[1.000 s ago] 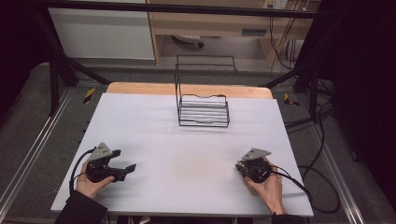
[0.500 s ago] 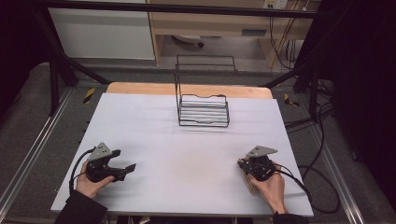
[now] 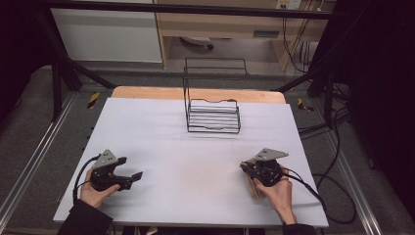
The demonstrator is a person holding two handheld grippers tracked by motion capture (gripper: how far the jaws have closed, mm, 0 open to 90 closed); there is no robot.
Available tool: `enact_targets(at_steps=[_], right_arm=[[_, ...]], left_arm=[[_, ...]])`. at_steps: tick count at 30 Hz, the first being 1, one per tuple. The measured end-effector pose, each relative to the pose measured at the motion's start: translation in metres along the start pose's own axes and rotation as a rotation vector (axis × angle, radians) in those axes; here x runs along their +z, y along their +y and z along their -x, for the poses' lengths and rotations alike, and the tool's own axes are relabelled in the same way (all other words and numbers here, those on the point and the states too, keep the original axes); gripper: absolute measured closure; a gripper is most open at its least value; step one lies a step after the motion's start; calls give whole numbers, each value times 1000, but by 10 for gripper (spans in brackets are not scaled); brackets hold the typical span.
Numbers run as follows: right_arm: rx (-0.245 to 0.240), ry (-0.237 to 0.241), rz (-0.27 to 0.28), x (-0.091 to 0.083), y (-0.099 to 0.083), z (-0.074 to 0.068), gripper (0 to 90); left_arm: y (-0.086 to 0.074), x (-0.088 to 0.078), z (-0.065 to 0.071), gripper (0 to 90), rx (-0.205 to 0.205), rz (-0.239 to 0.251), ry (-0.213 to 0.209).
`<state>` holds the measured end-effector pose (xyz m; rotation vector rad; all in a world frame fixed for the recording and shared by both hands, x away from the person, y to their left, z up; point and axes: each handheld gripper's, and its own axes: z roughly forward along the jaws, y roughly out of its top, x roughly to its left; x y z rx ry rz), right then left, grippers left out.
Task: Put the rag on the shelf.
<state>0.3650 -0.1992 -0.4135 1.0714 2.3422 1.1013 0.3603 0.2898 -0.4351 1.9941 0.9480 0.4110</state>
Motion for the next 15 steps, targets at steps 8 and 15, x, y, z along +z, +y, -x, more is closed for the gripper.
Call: enact_targets(at_steps=[8, 15], right_arm=[[-12, 38, 0, 19, 16, -14, 824], [-28, 64, -19, 44, 32, -32, 824]], left_arm=[[0, 0, 0, 109, 2, 0, 3], [0, 0, 0, 109, 1, 1, 2]])
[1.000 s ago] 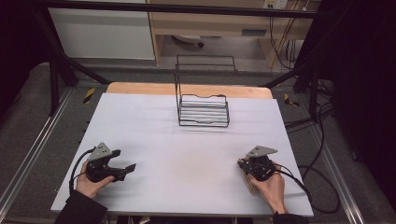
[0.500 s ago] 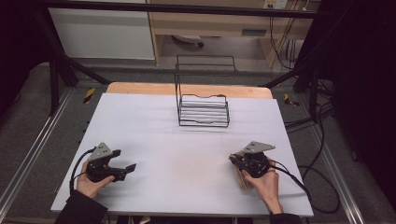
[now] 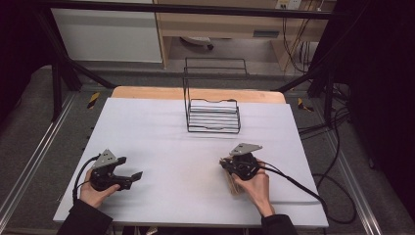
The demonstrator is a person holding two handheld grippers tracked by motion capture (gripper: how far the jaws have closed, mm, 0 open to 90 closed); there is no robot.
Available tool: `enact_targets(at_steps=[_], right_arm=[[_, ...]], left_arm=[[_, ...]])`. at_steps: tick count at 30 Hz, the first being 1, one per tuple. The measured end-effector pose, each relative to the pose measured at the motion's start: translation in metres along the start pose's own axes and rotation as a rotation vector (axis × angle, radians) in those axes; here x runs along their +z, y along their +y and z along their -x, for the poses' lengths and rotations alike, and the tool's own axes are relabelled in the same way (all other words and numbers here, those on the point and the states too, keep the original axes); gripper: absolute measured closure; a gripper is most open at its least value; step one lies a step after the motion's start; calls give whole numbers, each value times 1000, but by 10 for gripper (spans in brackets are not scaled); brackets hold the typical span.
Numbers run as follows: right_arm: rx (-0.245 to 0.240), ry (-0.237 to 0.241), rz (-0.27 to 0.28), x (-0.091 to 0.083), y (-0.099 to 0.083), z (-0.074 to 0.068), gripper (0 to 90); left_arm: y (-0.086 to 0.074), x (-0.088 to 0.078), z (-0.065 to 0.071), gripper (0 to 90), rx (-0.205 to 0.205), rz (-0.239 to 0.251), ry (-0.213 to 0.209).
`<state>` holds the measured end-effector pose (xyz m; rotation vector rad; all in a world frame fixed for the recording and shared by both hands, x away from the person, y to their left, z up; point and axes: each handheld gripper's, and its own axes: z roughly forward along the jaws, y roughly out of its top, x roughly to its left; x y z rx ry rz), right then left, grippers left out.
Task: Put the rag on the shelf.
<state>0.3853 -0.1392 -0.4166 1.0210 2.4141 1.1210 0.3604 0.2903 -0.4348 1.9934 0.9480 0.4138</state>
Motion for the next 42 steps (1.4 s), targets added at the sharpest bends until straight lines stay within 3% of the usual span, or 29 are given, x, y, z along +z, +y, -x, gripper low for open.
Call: enact_targets(at_steps=[14, 19, 21, 22, 23, 25, 27, 31, 33, 36, 38, 42], right_arm=[[9, 37, -9, 44, 15, -11, 814], [17, 47, -14, 52, 11, -11, 731], [19, 54, 22, 49, 13, -11, 658], [13, 33, 51, 42, 15, -9, 514], [13, 33, 51, 42, 15, -9, 514], [14, 14, 81, 27, 18, -1, 404], [26, 15, 91, 21, 19, 4, 385], [57, -8, 94, -1, 9, 24, 387], [85, -26, 65, -11, -8, 38, 419], [104, -22, 35, -16, -21, 45, 462], [134, -13, -18, -22, -38, 52, 513], [167, 19, -39, -29, -51, 54, 557]], left_arm=[[0, 2, 0, 108, -5, -4, 0], [0, 3, 1, 106, -7, -7, -2], [0, 4, 1, 105, -7, -7, -4], [1, 4, 2, 104, -8, -7, -5], [1, 4, 2, 104, -9, -7, -5], [1, 4, 1, 104, -14, -8, -5], [0, 5, 1, 103, -13, -9, -5], [1, 5, 2, 103, -11, -13, -4], [2, 5, 2, 101, -13, -9, -4], [2, 6, 3, 99, -9, -14, -6], [2, 7, 3, 97, -10, -18, -6], [2, 6, 4, 96, -10, -17, -7]])
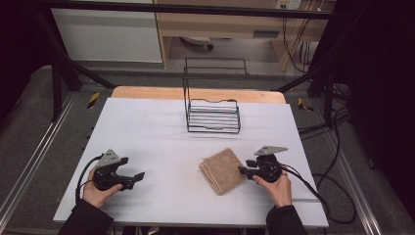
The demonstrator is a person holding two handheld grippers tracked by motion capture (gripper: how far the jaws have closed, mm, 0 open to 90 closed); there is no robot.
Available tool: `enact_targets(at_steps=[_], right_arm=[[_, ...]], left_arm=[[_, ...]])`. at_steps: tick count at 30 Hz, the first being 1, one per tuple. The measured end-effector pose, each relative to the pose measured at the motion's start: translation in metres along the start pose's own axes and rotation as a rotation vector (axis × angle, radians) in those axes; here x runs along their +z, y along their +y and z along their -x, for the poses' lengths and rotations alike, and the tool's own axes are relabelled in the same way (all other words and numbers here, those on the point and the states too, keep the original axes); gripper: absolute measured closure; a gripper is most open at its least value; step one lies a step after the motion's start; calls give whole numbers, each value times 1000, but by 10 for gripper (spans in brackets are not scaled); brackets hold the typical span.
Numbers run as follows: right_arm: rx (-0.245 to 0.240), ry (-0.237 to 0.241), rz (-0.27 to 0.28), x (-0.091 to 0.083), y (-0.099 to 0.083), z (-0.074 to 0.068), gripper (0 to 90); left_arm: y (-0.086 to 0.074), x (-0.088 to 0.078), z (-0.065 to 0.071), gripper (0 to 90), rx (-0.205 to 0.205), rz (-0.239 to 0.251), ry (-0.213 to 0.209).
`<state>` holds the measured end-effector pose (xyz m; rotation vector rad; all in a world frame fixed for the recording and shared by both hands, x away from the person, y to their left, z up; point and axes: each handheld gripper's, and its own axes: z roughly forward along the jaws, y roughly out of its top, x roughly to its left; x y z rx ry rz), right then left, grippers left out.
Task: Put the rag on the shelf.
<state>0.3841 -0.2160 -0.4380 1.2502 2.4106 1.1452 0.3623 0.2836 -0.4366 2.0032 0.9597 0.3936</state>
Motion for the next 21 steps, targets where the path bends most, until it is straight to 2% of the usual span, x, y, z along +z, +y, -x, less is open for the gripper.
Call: enact_targets(at_steps=[4, 9, 16, 21], right_arm=[[26, 21, -27, -1, -8, 0, 606], [28, 24, -60, 5, -10, 0, 677], [67, 28, -56, 5, -10, -3, 815], [89, 26, -62, 0, -11, -6, 838]], left_arm=[[0, 0, 1, 96, 1, -3, -2], [0, 0, 2, 97, 4, -4, -5], [0, 0, 2, 98, 6, -10, -6], [0, 0, 3, 97, 6, -12, -7]])
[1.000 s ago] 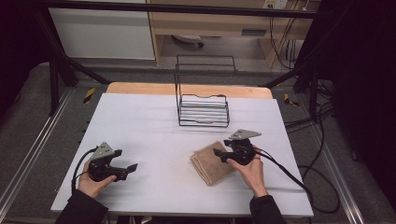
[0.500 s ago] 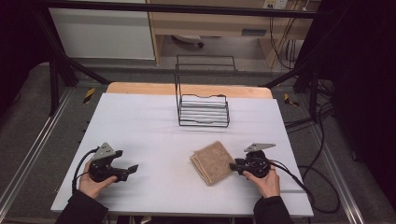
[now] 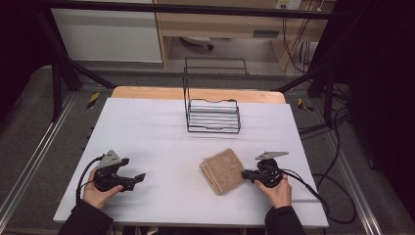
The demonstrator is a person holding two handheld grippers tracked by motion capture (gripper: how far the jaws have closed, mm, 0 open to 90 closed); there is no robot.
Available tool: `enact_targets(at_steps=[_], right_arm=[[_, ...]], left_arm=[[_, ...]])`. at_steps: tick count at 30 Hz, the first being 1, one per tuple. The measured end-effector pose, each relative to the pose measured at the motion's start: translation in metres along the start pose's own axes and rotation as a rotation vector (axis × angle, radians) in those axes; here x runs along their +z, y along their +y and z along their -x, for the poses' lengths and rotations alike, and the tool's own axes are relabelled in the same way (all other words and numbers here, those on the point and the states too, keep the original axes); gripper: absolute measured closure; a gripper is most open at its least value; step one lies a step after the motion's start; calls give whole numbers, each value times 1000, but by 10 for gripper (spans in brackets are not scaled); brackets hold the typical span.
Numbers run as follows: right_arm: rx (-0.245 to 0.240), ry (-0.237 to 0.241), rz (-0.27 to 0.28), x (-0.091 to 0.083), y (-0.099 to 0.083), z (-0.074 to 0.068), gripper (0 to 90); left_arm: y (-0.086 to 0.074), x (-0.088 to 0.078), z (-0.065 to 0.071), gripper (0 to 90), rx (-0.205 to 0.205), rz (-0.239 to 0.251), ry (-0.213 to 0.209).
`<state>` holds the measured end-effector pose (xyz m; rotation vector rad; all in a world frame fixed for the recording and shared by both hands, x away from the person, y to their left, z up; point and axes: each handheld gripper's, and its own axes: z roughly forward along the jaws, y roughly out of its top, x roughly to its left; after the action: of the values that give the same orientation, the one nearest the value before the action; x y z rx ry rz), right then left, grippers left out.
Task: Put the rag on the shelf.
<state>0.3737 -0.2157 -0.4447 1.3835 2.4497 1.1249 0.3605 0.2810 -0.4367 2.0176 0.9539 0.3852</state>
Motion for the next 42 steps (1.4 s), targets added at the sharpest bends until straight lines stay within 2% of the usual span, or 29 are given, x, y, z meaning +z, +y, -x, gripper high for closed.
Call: enact_targets(at_steps=[9, 14, 17, 19, 23, 26, 29, 32, 35, 42], right_arm=[[42, -2, 5, -12, -12, -14, 833], [26, -18, -4, -11, -16, -15, 803], [0, -14, 12, -12, -15, -13, 719], [-30, -15, 42, -14, -14, -11, 631], [-72, -11, 92, -17, -8, -6, 510], [-87, -11, 129, -18, -6, -1, 403], [-84, -4, 152, -19, -5, 5, 313], [-95, -21, 174, -18, -5, 11, 235], [-98, -23, 171, -19, -6, 15, 145], [-76, -25, 184, -23, -8, 19, 58]], left_arm=[[2, 2, 4, 68, -12, -4, 8], [4, 5, 8, 37, -21, -10, 17], [6, 7, 11, 30, -16, -12, 14], [8, 8, 14, 29, -17, -11, 14], [15, 12, 20, 32, -15, -10, 2], [23, 20, 29, 36, -3, -22, 1], [32, 30, 40, 43, 8, -27, -11], [42, 42, 52, 51, 23, -33, -25], [51, 55, 65, 60, 23, -40, -43], [73, 86, 95, 72, 25, -52, -66]])
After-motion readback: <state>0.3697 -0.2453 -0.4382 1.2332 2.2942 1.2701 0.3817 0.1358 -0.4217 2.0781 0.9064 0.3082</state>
